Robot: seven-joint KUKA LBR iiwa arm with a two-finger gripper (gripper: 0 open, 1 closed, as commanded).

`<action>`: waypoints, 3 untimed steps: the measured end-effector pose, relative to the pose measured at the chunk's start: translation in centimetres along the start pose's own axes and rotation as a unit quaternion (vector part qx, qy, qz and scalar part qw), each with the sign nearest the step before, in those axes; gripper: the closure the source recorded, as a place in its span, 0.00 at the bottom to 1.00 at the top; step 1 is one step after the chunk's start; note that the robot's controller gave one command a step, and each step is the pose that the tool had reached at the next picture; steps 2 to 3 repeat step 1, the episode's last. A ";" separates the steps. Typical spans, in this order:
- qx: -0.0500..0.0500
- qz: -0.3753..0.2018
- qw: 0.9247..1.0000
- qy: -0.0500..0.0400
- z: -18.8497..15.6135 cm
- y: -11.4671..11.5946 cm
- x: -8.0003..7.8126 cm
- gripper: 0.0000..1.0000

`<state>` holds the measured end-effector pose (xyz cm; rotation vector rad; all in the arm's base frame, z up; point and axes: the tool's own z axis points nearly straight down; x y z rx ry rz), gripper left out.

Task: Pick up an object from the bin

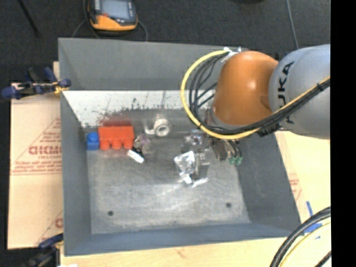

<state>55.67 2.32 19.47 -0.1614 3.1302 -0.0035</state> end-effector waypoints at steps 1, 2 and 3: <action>0.000 -0.017 1.000 -0.002 -16.4 -1.1 0.9 1.00; 0.000 -0.017 1.000 -0.002 -16.4 -1.1 0.9 1.00; 0.000 -0.017 1.000 -0.002 -16.4 -1.1 0.9 1.00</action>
Offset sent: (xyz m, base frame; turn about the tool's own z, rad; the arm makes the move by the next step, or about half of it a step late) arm -0.0110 -0.0100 0.1593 -0.0379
